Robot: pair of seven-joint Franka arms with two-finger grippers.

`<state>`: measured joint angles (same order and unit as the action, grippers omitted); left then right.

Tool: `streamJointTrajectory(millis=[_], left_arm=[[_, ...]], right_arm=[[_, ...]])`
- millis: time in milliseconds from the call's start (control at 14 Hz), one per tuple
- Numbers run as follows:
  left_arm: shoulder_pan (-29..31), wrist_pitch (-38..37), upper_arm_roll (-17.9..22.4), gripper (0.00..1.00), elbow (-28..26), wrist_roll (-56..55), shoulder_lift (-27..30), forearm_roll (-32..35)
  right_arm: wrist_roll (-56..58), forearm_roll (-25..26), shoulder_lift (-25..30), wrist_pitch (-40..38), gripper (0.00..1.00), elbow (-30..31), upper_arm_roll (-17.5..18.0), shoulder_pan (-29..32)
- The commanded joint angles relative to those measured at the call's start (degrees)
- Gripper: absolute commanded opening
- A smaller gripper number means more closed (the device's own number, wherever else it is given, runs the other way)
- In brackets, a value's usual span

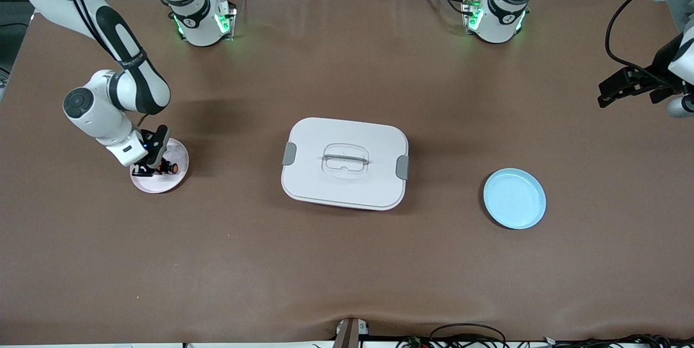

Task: Transfer orange switch to right arm and place
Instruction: 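Lower the switch onto the white plate and open the right gripper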

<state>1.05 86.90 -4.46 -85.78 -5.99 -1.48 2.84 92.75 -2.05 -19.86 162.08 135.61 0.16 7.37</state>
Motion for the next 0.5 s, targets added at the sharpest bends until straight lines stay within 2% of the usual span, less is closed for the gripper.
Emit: streamJointTrajectory(millis=[0,71,142,427], left_arm=[[-0.17,2.21,0.51,1.00,-1.94,1.33,1.84,-0.91],[-0.25,2.22,0.42,1.00,-1.94,1.41,1.83,-0.91],[-0.26,2.22,0.42,1.00,-1.94,1.42,1.75,-0.91],[-0.26,2.31,0.42,1.00,-2.73,1.42,1.84,-0.91]], right_arm=[[1.11,-0.85,-1.58,0.35,0.00,-1.48,0.98,1.07],[0.85,-0.93,-1.84,0.34,0.11,-1.92,0.98,1.24],[0.94,-0.93,-1.85,0.26,0.99,-2.28,0.98,1.33],[0.50,-1.02,-1.50,-0.62,1.00,-2.81,1.25,1.68]])
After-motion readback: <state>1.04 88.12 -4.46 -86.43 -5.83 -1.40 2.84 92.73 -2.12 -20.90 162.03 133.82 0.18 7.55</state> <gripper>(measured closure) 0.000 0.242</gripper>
